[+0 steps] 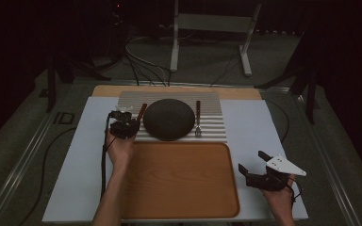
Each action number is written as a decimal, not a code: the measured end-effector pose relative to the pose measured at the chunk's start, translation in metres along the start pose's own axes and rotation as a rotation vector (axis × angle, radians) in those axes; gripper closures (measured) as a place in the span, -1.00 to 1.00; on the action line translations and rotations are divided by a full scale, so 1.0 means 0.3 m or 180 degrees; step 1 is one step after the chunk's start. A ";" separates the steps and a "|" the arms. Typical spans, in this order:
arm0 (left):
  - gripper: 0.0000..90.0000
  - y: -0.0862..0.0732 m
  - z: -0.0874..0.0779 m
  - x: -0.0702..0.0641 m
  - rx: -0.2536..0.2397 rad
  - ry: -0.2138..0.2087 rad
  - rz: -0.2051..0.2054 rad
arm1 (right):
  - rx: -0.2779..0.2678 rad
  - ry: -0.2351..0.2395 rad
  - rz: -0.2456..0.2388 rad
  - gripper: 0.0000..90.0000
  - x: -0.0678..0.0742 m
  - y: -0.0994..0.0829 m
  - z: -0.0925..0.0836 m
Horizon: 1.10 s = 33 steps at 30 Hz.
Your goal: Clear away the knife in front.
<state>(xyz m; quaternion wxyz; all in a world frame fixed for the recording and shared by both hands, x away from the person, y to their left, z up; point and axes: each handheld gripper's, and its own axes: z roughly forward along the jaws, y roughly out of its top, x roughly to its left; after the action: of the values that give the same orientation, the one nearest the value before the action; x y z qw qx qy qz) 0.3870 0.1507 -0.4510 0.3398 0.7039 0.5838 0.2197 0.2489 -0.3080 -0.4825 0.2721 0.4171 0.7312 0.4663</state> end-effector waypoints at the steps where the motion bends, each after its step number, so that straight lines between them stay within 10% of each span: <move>1: 0.74 -0.002 -0.004 -0.003 -0.0004 -0.0004 -0.0004 | -0.0001 0.0000 -0.0001 -0.83 0.000 0.000 0.000; 33: 0.74 -0.102 -0.090 -0.078 -0.0119 -0.0052 0.0020 | 0.0014 0.0003 -0.0015 -0.83 0.002 -0.002 0.002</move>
<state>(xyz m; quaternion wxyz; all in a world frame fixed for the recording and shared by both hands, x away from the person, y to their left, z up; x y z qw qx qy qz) 0.3422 0.1365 -0.4532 0.3570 0.7010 0.5746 0.2258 0.2490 -0.3071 -0.4833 0.2719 0.4157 0.7332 0.4643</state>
